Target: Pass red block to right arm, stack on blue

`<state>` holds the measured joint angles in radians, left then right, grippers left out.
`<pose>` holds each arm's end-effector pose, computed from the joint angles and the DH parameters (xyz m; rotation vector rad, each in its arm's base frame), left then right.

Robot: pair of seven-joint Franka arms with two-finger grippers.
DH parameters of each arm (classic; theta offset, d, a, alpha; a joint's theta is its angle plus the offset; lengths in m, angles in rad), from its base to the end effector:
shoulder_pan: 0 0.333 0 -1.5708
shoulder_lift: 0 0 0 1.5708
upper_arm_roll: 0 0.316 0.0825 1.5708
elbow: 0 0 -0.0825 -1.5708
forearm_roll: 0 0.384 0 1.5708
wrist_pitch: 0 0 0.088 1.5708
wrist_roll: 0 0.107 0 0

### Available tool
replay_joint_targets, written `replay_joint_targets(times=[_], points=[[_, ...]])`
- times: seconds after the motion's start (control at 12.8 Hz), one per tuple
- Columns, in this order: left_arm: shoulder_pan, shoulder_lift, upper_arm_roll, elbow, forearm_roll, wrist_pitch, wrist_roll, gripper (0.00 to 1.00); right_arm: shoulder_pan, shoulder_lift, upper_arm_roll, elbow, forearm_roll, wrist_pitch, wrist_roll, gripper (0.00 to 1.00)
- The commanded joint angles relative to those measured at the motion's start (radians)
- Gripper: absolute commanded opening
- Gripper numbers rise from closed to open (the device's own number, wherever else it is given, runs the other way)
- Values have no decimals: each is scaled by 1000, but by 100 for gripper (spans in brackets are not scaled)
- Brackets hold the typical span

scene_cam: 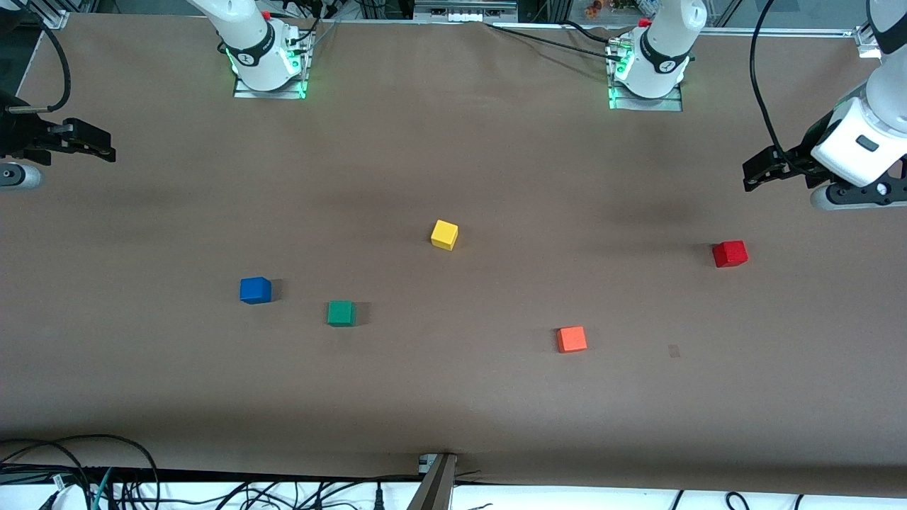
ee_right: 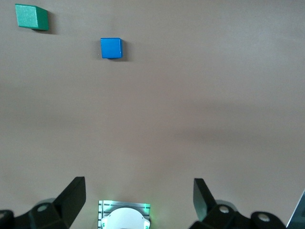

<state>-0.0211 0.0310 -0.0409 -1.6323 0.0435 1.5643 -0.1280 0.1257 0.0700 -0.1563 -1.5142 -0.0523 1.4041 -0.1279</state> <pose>0.5585 -0.0297 0.5779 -3.0852 -0.0989 0.1460 0.5563 -0.0202 0.5995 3.0766 0.1426 -0.2836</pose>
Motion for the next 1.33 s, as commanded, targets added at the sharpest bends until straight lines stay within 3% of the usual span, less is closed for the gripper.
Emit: replay_joint_targets(times=[0.0, 0.16, 0.31, 0.55, 0.86, 1.01, 1.25], points=[[22, 39, 13, 34, -10, -73, 37, 100, -3, 13, -2, 26, -8, -7, -13, 100], [35, 73, 12, 23, -5, -72, 39, 100, -3, 13, -2, 26, -8, -7, -13, 100], [55, 168, 13, -6, -4, -50, 42, 100, -3, 13, -2, 26, -6, -7, -13, 100], [70, 231, 12, -144, 88, 196, 47, 100, -5, 13, -2, 26, -6, -7, -13, 100], [170, 256, 13, -374, 98, 544, 152, 100, -3, 14, -2, 26, -6, -7, -15, 100], [219, 318, 12, -422, 98, 685, 206, 100, 2, 17, 0, 26, -4, 4, -15, 100], [248, 372, 13, -423, 98, 743, 269, 100, 6, 22, 4, 26, -4, 12, -13, 100]])
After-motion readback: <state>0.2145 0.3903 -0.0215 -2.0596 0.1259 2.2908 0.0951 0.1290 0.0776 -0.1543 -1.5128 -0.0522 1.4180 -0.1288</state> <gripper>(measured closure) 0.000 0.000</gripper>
